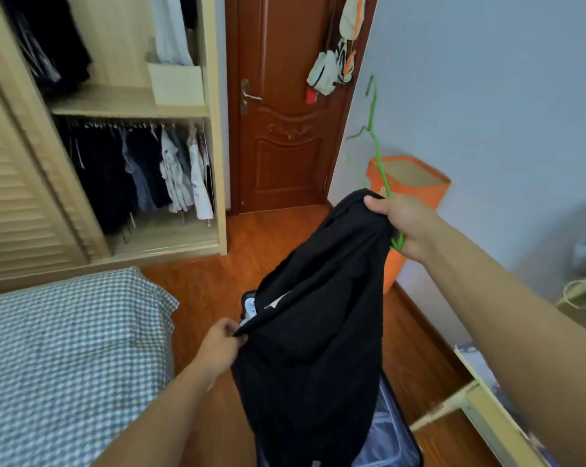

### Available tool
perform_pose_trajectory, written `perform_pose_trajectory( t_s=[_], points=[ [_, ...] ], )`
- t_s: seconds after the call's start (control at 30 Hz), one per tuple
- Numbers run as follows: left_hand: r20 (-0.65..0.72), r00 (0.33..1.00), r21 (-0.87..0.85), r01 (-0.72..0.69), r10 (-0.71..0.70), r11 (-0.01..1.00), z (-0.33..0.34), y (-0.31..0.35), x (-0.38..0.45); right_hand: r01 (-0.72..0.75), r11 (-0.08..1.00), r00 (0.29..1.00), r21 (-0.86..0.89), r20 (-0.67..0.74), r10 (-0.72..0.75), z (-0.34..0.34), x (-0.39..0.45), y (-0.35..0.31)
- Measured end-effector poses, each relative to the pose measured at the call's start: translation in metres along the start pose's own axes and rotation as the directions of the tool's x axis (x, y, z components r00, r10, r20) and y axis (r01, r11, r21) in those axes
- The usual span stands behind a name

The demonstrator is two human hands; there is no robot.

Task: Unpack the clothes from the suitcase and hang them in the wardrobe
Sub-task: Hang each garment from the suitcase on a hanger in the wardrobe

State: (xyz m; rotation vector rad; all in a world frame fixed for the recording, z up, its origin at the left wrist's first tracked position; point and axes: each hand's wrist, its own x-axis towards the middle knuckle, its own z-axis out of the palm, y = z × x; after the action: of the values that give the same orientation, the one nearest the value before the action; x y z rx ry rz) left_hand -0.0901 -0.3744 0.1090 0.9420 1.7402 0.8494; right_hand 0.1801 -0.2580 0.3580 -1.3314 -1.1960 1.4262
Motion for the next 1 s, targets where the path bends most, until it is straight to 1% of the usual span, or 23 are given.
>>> perform_pose_trajectory(
  t_s=[0.07,0.13,0.2,0.3,0.37,0.47,0.6,0.77,0.87,1.0],
  points=[
    [0.082,0.995,-0.056,0.064,-0.059,0.996,-0.016,0.002,-0.008,0.004,1.0,0.999,0.012,-0.035,-0.004,-0.001,-0.004,0.007],
    [0.151,0.984,-0.027,0.096,-0.091,0.995,-0.026,0.001,-0.016,0.004,1.0,0.999,0.016,-0.054,-0.003,0.0,-0.007,0.015],
    [0.118,0.99,-0.018,0.085,-0.083,0.996,-0.035,-0.001,-0.025,-0.019,1.0,0.999,0.024,-0.044,0.02,0.005,-0.009,0.021],
    [0.041,0.995,-0.073,0.09,-0.088,0.993,-0.048,-0.004,-0.029,-0.051,0.999,0.998,0.007,-0.044,0.051,0.015,-0.01,0.026],
    [0.018,0.996,-0.102,0.094,-0.092,0.99,-0.055,-0.002,-0.027,-0.058,0.998,0.997,-0.003,-0.044,0.058,0.017,-0.01,0.026],
    [0.003,0.996,-0.121,0.093,-0.093,0.988,-0.055,0.011,-0.024,-0.055,0.998,0.996,0.035,-0.071,0.057,0.014,-0.006,0.023],
    [-0.016,0.996,-0.142,0.08,-0.083,0.987,-0.046,0.034,-0.016,-0.069,0.995,0.992,0.066,-0.102,0.075,0.001,0.004,0.027],
    [-0.017,0.996,-0.1,0.089,-0.091,0.991,-0.025,0.051,0.006,-0.059,0.995,0.988,0.074,-0.137,0.069,-0.028,0.023,0.037],
    [0.007,0.993,-0.093,0.117,-0.116,0.989,0.0,0.059,0.021,-0.073,0.993,0.985,0.089,-0.152,0.086,-0.052,0.036,0.045],
    [0.039,0.988,-0.035,0.151,-0.149,0.988,0.043,0.073,0.044,-0.129,0.987,0.975,0.099,-0.169,0.145,-0.091,0.057,0.058]
  ],
)
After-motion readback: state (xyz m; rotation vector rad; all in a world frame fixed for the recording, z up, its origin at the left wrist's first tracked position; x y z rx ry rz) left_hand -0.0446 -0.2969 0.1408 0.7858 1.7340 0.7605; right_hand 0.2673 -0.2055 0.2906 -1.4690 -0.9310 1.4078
